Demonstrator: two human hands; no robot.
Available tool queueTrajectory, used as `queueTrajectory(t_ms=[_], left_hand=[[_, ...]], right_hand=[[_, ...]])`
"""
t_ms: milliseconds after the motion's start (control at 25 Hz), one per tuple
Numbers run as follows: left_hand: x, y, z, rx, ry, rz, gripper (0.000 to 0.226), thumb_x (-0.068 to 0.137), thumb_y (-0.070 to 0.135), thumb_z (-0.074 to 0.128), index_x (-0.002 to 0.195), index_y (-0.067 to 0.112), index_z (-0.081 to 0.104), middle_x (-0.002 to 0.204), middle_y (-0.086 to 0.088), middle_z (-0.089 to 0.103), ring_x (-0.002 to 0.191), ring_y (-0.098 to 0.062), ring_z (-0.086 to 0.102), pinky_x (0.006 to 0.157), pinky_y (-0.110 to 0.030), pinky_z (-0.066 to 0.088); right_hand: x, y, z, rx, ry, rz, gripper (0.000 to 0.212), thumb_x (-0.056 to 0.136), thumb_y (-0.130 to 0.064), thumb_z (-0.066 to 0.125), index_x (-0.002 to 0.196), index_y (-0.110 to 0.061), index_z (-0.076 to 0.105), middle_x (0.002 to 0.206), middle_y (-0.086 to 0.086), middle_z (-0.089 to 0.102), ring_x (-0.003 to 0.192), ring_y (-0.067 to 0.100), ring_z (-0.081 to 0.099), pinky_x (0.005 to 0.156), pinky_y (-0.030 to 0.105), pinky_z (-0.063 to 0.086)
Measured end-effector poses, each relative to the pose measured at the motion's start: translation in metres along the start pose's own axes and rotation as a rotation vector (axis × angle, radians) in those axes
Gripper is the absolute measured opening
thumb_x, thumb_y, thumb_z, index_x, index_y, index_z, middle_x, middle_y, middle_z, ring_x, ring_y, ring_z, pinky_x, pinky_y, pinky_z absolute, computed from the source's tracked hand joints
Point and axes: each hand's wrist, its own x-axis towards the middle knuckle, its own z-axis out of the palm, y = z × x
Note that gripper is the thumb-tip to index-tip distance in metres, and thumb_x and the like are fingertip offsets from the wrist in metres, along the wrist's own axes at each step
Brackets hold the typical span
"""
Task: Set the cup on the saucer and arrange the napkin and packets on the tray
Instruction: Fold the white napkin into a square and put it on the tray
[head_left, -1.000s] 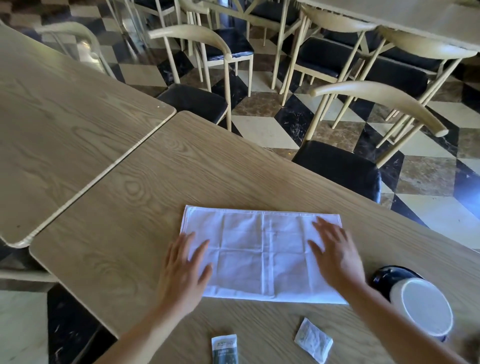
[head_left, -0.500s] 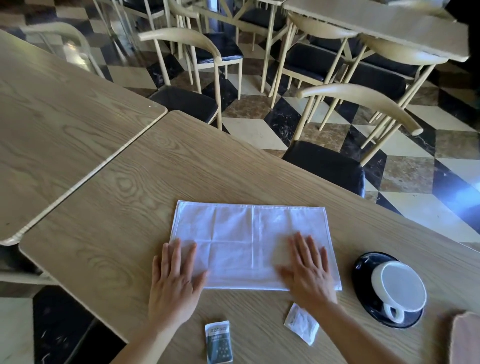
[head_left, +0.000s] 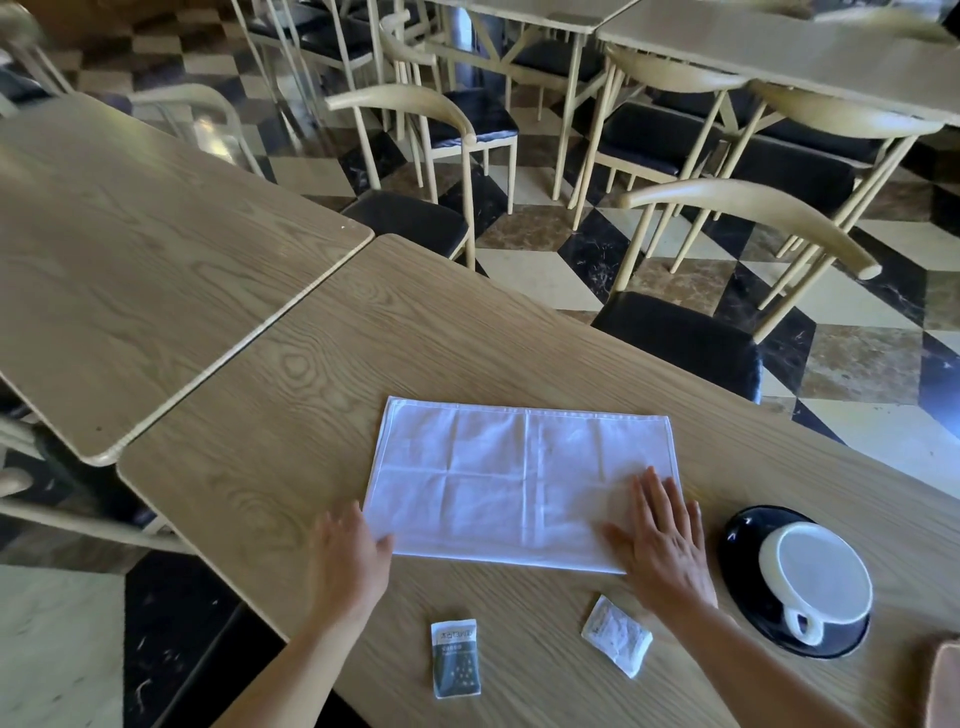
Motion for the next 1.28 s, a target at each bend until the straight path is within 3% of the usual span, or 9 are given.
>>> queueTrajectory(t_ms=[280, 400, 640, 720, 800, 920, 1080, 1160, 1280], left_hand=[[0.011, 0.005, -0.011, -0.571, -0.094, -0.425, 0.039, 0.079, 0.032, 0.074, 0.058, 0.01, 0.049, 0.059, -0.007, 0.051, 0.06, -0.027, 0.052, 0.063, -0.034, 0.044], [0.007, 0.005, -0.015, -0.733, -0.049, -0.459, 0.029, 0.08, 0.023, 0.069, 0.061, 0.008, 0.053, 0.06, -0.009, 0.055, 0.058, -0.025, 0.053, 0.064, -0.035, 0.047], [-0.009, 0.029, -0.029, -0.609, 0.252, -0.099, 0.02, 0.084, 0.016, 0.067, 0.066, 0.022, 0.06, 0.063, -0.001, 0.067, 0.07, -0.032, 0.068, 0.063, -0.041, 0.053], [-0.014, 0.05, -0.032, -0.666, 0.291, 0.053, 0.01, 0.086, 0.01, 0.067, 0.08, 0.018, 0.067, 0.071, -0.006, 0.071, 0.073, -0.032, 0.068, 0.069, -0.047, 0.056], [-0.021, 0.074, -0.035, -0.603, 0.331, 0.206, 0.004, 0.086, 0.01, 0.068, 0.085, 0.014, 0.068, 0.069, -0.007, 0.07, 0.068, -0.03, 0.068, 0.064, -0.045, 0.056], [-0.038, 0.113, -0.039, -0.41, 0.385, 0.406, 0.014, 0.077, 0.011, 0.078, 0.085, 0.018, 0.07, 0.065, 0.0, 0.068, 0.058, -0.023, 0.065, 0.053, -0.03, 0.052], [-0.057, 0.157, -0.033, -0.327, 0.431, 0.625, 0.019, 0.069, 0.006, 0.081, 0.082, 0.017, 0.072, 0.072, 0.003, 0.073, 0.058, -0.019, 0.068, 0.043, -0.027, 0.05], [-0.062, 0.173, -0.027, -0.346, 0.413, 0.667, 0.015, 0.073, 0.007, 0.078, 0.084, 0.015, 0.074, 0.074, 0.002, 0.074, 0.061, -0.02, 0.069, 0.045, -0.03, 0.053], [-0.068, 0.193, -0.014, -0.362, 0.373, 0.721, 0.012, 0.078, 0.011, 0.073, 0.089, 0.015, 0.074, 0.075, 0.001, 0.075, 0.061, -0.021, 0.07, 0.045, -0.033, 0.054]], right_hand=[[0.002, 0.006, 0.003, 0.084, 0.024, -0.017, 0.086, 0.088, -0.068, 0.022, 0.157, -0.018, 0.008, 0.166, -0.002, -0.002, 0.151, 0.018, -0.013, 0.123, 0.045, -0.005], [0.003, 0.009, 0.005, 0.107, 0.033, -0.024, 0.079, 0.093, -0.06, 0.035, 0.156, -0.018, 0.013, 0.166, -0.003, 0.001, 0.151, 0.018, -0.01, 0.123, 0.047, -0.002], [0.007, 0.002, -0.007, 0.1, 0.101, -0.006, 0.065, 0.095, -0.049, 0.051, 0.148, -0.016, 0.035, 0.162, 0.0, 0.023, 0.15, 0.026, 0.012, 0.121, 0.047, 0.006], [0.015, -0.02, -0.022, 0.16, 0.193, -0.073, 0.049, 0.093, -0.039, 0.06, 0.134, -0.014, 0.054, 0.148, 0.004, 0.048, 0.142, 0.031, 0.033, 0.116, 0.047, 0.023], [0.031, -0.058, -0.046, 0.506, 0.13, -0.026, 0.031, 0.092, -0.031, 0.064, 0.114, -0.009, 0.068, 0.119, 0.012, 0.069, 0.119, 0.034, 0.057, 0.099, 0.045, 0.045], [0.066, -0.117, -0.095, 1.178, -0.288, 0.232, 0.038, 0.093, -0.042, 0.059, 0.095, -0.005, 0.068, 0.097, 0.021, 0.074, 0.084, 0.033, 0.07, 0.071, 0.044, 0.061], [0.097, -0.145, -0.131, 1.164, -0.265, 0.22, 0.039, 0.082, -0.048, 0.071, 0.062, -0.016, 0.059, 0.062, -0.001, 0.059, 0.053, 0.016, 0.056, 0.046, 0.025, 0.042], [0.107, -0.13, -0.132, 0.889, -0.103, 0.198, 0.046, 0.082, -0.031, 0.073, 0.054, -0.018, 0.038, 0.056, -0.003, 0.041, 0.051, 0.016, 0.038, 0.048, 0.028, 0.027], [0.111, -0.096, -0.127, 0.811, -0.004, 0.228, 0.038, 0.083, -0.022, 0.068, 0.059, -0.017, 0.039, 0.058, 0.0, 0.037, 0.054, 0.019, 0.032, 0.052, 0.031, 0.024]])
